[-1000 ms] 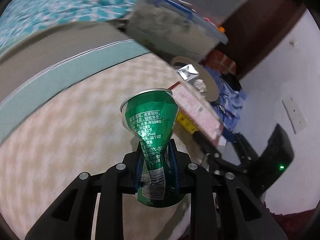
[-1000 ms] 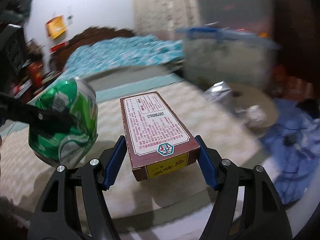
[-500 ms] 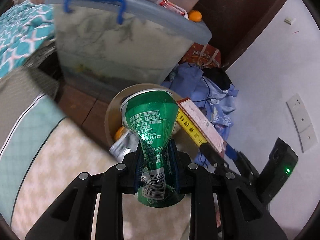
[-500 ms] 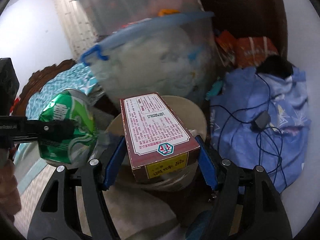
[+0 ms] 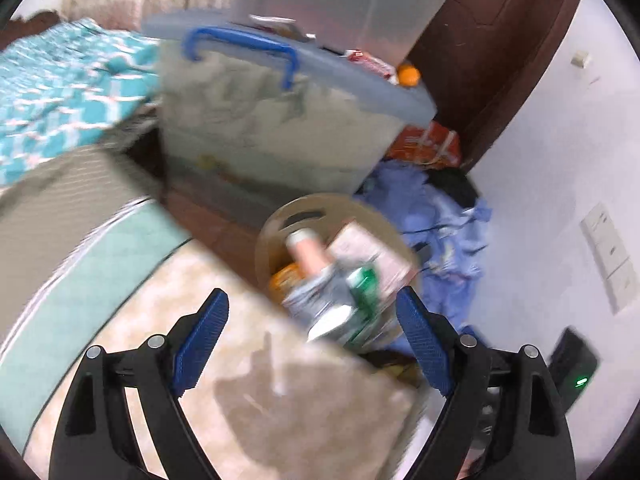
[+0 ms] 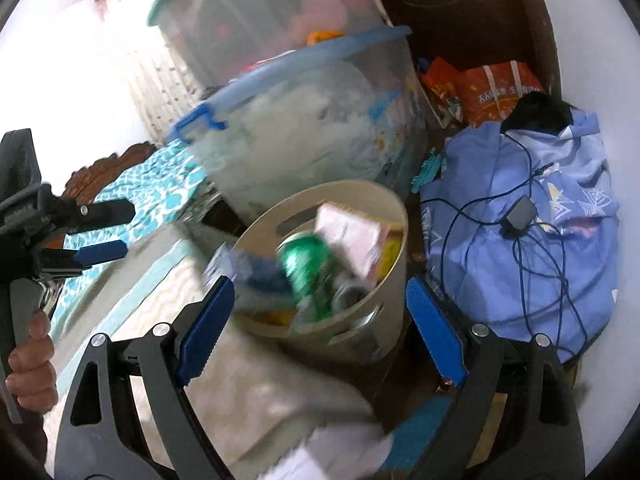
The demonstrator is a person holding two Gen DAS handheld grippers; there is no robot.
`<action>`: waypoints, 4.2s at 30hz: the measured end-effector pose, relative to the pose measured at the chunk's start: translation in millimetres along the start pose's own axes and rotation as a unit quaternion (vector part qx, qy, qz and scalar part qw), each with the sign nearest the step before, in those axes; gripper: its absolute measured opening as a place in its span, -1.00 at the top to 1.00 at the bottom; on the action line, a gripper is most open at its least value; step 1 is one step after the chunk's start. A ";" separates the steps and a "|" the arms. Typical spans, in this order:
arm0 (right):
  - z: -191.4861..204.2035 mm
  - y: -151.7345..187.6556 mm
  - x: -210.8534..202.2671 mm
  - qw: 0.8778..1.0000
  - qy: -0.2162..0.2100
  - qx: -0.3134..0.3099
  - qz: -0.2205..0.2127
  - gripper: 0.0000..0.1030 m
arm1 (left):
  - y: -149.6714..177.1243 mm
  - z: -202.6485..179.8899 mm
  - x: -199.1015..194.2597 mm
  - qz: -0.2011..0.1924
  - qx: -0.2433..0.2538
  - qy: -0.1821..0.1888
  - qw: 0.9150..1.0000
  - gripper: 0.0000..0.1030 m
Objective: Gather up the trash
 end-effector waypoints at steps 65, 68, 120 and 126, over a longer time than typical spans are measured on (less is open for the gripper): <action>194.2 93.6 -158.1 0.994 -0.070 -0.075 0.022 -0.94 | 176.2 104.8 -299.6 -0.110 0.003 -0.294 0.949 -0.83; 195.8 94.3 -156.5 0.994 -0.069 -0.085 0.018 -0.94 | 174.5 106.2 -300.5 -0.113 -0.002 -0.300 0.947 -0.83; 166.6 106.4 -121.9 0.997 -0.044 -0.015 0.059 -0.94 | 168.9 128.6 -283.5 -0.094 0.016 -0.356 0.930 -0.84; 174.2 111.5 -124.4 0.996 -0.051 -0.023 0.066 -0.94 | 170.1 136.6 -290.2 -0.097 0.008 -0.362 0.927 -0.84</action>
Point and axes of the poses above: each gripper's, at about its wrist camera, not at the fingertips, and x roughly the way its jaws point, z to its left, y to its underside, the point moved 7 cm from there along x, roughly the way its jaws point, and after that the axes turned 12 degrees about -z, right-handed, at the moved point
